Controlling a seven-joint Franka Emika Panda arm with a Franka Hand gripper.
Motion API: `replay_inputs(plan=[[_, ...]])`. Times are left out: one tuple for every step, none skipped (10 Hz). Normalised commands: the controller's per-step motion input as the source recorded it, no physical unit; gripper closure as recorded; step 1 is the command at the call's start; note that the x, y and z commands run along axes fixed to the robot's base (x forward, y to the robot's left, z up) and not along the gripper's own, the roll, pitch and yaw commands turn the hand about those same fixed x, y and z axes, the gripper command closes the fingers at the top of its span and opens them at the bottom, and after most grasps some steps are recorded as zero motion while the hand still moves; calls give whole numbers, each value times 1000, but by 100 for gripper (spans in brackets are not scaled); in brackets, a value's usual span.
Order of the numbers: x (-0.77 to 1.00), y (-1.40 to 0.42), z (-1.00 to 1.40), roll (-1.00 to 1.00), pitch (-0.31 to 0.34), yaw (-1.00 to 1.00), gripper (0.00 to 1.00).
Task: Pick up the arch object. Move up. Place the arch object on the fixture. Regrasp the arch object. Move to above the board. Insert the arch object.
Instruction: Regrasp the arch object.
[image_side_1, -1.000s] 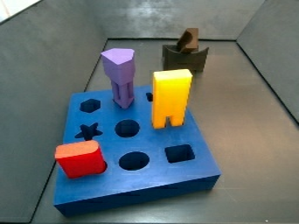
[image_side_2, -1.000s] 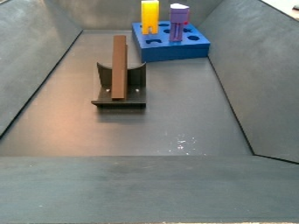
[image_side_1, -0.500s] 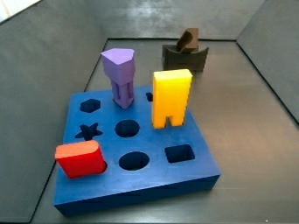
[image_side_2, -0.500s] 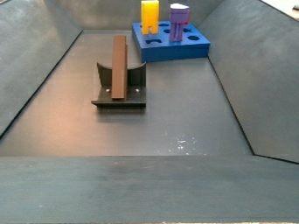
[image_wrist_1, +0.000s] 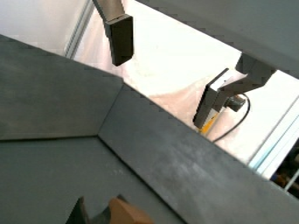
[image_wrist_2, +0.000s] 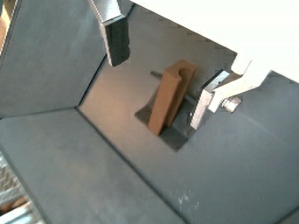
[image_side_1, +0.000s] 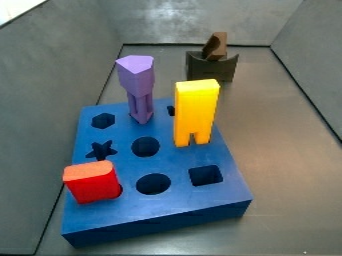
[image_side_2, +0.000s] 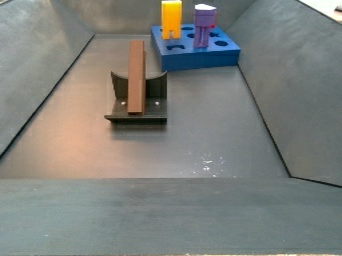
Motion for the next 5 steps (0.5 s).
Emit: replay_inputs(plan=[[647, -78, -30, 475, 120, 306, 0], [727, -75, -25, 300, 77, 289, 0], [777, -65, -18, 221, 43, 270, 0], [805, -67, -15, 189, 11, 246, 0], [813, -71, -23, 178, -5, 209, 0]])
